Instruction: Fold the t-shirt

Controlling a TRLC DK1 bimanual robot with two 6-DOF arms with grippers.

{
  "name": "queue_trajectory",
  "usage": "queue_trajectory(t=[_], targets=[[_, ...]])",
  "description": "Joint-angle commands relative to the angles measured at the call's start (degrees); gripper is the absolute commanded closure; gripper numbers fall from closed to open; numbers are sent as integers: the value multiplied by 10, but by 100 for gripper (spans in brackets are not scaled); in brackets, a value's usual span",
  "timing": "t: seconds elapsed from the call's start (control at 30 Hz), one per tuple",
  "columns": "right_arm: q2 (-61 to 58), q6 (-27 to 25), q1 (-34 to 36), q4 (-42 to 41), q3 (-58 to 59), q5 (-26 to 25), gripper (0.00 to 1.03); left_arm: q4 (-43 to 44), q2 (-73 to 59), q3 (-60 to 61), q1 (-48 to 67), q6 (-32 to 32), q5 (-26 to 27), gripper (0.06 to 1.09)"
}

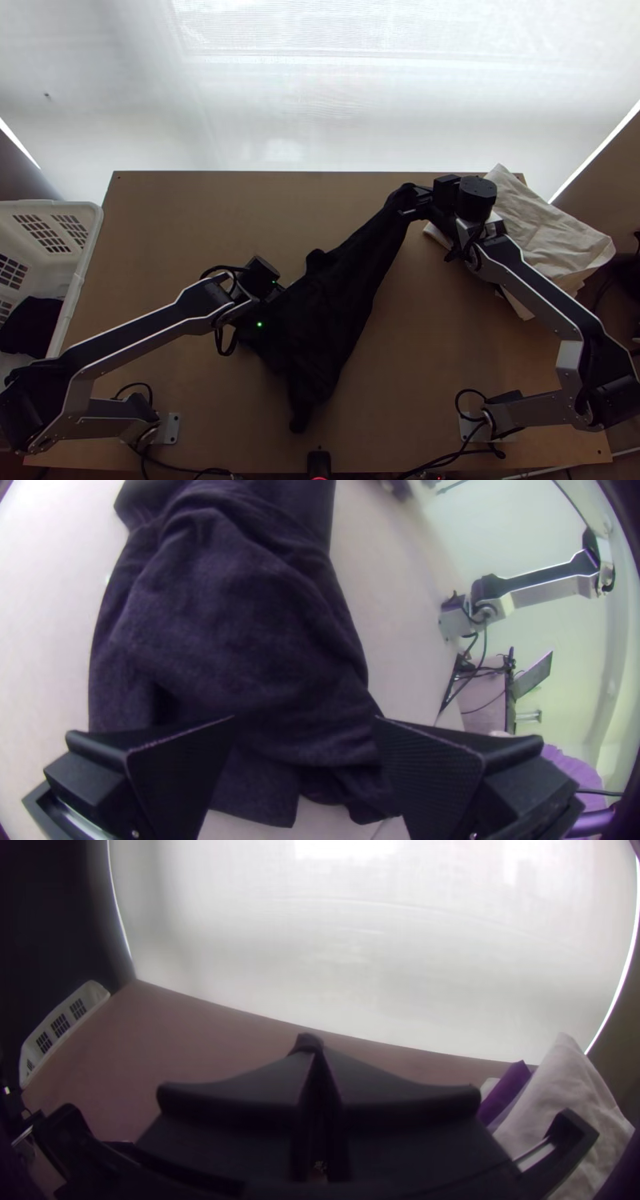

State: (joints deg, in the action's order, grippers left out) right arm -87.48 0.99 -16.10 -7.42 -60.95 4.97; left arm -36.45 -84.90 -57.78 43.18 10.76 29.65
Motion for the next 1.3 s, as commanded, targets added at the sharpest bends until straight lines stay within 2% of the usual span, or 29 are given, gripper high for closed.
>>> queue_trajectory(t=[0.0, 0.4, 0.47, 0.5, 0.53, 0.57, 0.6, 0.97, 1.13, 1.27], targets=[[-2, -6, 0, -1, -8, -1, 100, 4, -15, 12, -24, -18, -16, 11], [-20, -9, -3, -1, -17, -1, 100, 43, -27, 21, -22, -22, -27, 13], [-22, -8, -6, -1, -17, -1, 100, 73, -15, 35, -22, -21, -26, 31], [-22, -7, -6, -1, -17, -1, 100, 96, -8, 44, -21, -15, -26, 46], [-22, -6, -7, -1, -17, -1, 100, 117, 1, 53, -22, -5, -27, 66], [-22, -5, -7, -1, -17, -1, 100, 146, 4, 61, -24, 7, -27, 92], [-22, -5, -6, -1, -17, -1, 100, 175, 5, 67, -27, 22, -27, 105], [5, 0, 0, -1, 7, -1, 100, 178, 41, 19, -118, 57, -25, 105], [16, 2, 5, -1, 19, -2, 100, 179, 90, -44, -216, 126, 1, 105], [23, 2, 11, -1, 29, -2, 100, 176, 102, -78, -286, 141, 16, 105]])
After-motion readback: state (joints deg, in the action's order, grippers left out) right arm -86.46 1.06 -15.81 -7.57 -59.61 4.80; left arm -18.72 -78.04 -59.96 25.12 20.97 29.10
